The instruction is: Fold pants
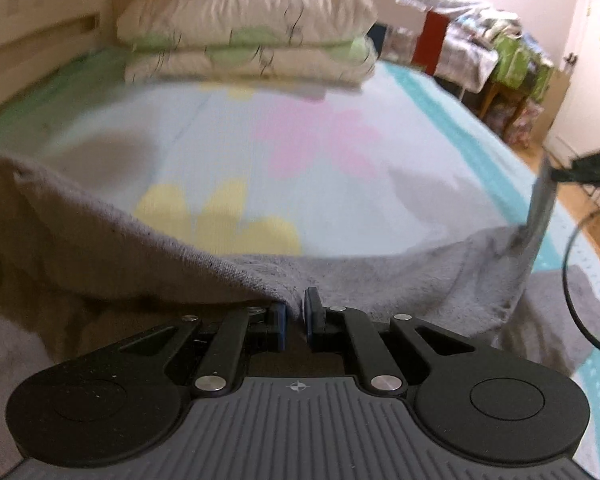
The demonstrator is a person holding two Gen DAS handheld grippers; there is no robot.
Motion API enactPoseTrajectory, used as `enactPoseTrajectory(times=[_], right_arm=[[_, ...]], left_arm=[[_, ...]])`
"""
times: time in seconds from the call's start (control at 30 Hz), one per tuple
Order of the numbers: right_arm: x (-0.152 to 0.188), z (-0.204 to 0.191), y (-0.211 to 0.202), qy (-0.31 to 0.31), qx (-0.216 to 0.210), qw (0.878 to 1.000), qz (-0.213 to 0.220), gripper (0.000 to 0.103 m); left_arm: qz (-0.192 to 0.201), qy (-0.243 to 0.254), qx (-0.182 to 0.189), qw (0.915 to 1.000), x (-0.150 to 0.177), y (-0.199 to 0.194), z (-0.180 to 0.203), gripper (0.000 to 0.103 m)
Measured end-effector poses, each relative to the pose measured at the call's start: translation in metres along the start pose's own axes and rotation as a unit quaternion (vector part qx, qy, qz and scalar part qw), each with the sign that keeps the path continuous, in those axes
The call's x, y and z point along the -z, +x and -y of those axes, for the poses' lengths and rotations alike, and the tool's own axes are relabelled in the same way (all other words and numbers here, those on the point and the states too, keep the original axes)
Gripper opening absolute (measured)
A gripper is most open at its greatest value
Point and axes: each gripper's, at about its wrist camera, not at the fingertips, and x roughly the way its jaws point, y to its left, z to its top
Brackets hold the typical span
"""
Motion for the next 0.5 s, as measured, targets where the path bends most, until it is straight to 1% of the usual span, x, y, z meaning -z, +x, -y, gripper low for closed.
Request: enactPoseTrajectory(times=[0.07,0.17,0.23,0.33,0.4,0.47,0.5], right_arm=[[0.012,0.022,-0.028,0.033,0.015,0.999,0.012,0.005],[0.047,0.048,-0.051,0.084,0.038,0.996,-0.001,0.005],[0.079,0.064,-0.049,0.116,0.051,0.991,-0.035,0.005],[0.117,0.076,-0.037,0.159,0.060,0.983,-0.076,0.005],[0.131,0.076,-0.030,0.156,0.068,0.982,-0.086,0.005],[0.139,0.078,-0.026,0.161,0.058,0.981,-0.093,0.006],[0.141,0.078,-0.025,0.165,0.054,0.981,-0.090,0.008]], left_arm=[[0.008,0.013,0.005,0.9999,0.005,-0.007,0.003,0.008],[-0.009,0.027,0.010,0.9995,0.020,-0.007,0.006,0.008],[-0.027,0.031,0.010,0.9991,0.030,-0.003,0.006,0.008],[-0.050,0.040,0.006,0.9979,0.044,0.003,0.006,0.008],[-0.058,0.037,0.004,0.9976,0.048,0.005,0.007,0.008],[-0.061,0.029,0.004,0.9977,0.047,0.006,0.004,0.008],[-0.061,0.025,0.003,0.9978,0.047,0.006,0.004,0.008]])
